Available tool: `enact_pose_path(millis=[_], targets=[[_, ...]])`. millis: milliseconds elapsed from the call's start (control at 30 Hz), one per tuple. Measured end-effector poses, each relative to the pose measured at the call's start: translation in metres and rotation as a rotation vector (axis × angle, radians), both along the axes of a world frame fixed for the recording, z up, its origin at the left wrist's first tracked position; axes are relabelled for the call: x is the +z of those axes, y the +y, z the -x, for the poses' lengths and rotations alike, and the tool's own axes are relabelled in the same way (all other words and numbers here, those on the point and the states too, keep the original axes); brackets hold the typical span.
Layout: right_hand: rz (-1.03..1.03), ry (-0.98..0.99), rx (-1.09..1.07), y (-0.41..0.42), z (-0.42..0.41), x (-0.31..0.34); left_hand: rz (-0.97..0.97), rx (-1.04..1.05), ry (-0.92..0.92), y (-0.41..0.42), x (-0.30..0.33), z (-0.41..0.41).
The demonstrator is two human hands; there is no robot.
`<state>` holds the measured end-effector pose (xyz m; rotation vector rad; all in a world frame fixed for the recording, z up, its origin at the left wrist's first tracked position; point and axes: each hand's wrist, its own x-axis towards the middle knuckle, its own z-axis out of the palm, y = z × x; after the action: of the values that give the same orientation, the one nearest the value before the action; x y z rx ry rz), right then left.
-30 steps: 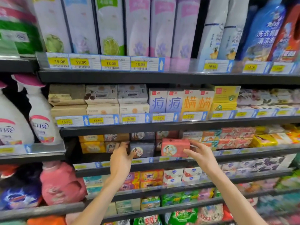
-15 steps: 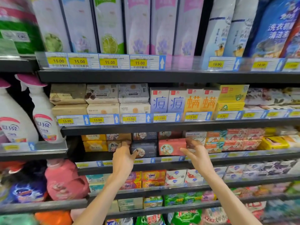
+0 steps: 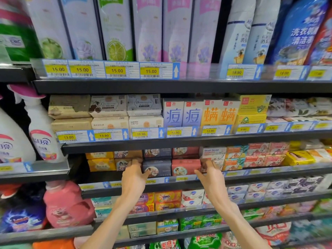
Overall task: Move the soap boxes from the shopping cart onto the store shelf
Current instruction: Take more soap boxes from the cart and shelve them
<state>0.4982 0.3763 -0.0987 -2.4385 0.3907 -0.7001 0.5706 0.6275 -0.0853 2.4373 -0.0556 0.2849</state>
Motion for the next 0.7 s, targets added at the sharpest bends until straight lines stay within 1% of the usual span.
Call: enact_pose_path(millis=[100,200,267,400,467,567,700], targets=[[-0.08,-0.044,-0.016,0.004,0.001,0.001,0.016,-0.011,-0.002,-0.001,0.0,0.0],[-0.033,-0.081,-0.039,0.005,-0.002,0.0,0.014,-0.013,0.001,-0.004,0.002,0.0],[0.044,-0.105,-0.032,0.007,-0.002,-0.005,0.014,-0.01,0.005,-0.006,0.002,0.0],[0.358,-0.235,0.021,0.014,0.01,-0.024,0.011,-0.012,-0.007,-0.005,0.001,-0.001],[0.461,-0.258,0.097,0.021,0.015,-0.034,0.014,-0.011,-0.019,-0.005,0.0,-0.001],[0.507,-0.181,0.157,0.028,0.015,-0.049,0.0,-0.014,-0.037,-0.005,-0.002,-0.002],[0.529,-0.151,0.134,0.029,0.015,-0.049,-0.006,-0.012,-0.03,-0.006,-0.002,-0.002]])
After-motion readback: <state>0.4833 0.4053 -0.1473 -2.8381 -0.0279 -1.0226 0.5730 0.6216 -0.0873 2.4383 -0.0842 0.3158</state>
